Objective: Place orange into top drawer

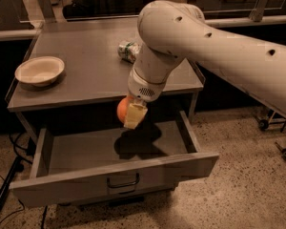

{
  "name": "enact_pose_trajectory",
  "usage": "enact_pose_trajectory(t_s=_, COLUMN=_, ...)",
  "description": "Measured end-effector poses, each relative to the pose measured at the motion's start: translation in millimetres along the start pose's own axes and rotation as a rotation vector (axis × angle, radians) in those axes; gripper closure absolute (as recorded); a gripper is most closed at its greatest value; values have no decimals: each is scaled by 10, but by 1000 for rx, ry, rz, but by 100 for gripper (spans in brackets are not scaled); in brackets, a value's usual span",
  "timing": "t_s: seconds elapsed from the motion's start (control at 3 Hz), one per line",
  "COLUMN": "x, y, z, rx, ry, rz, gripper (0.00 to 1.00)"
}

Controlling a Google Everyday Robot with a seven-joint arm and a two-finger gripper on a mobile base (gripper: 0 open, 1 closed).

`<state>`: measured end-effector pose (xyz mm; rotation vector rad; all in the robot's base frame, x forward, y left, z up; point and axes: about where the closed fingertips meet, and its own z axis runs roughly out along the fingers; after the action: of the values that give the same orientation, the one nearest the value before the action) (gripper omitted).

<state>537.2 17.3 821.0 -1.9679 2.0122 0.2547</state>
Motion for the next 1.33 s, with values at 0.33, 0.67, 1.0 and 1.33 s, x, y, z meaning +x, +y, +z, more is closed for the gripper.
enact_pose_trajectory(t_s=0.33, x=268, y=197, z=457, rx=-37, ry=38, rz=17, gripper=100)
enact_pose_trajectory(t_s=0.67, x=263, y=203, z=467, rx=-40, ry=39, rz=17, gripper=100)
enact_pose_trajectory(t_s=1.0, x=294, y=289, z=722, rx=-63, ry=57, rz=46, gripper=100)
enact_pose_trajectory(t_s=1.33, x=369, y=350, z=958, rx=-79, ry=90, rz=89, gripper=100)
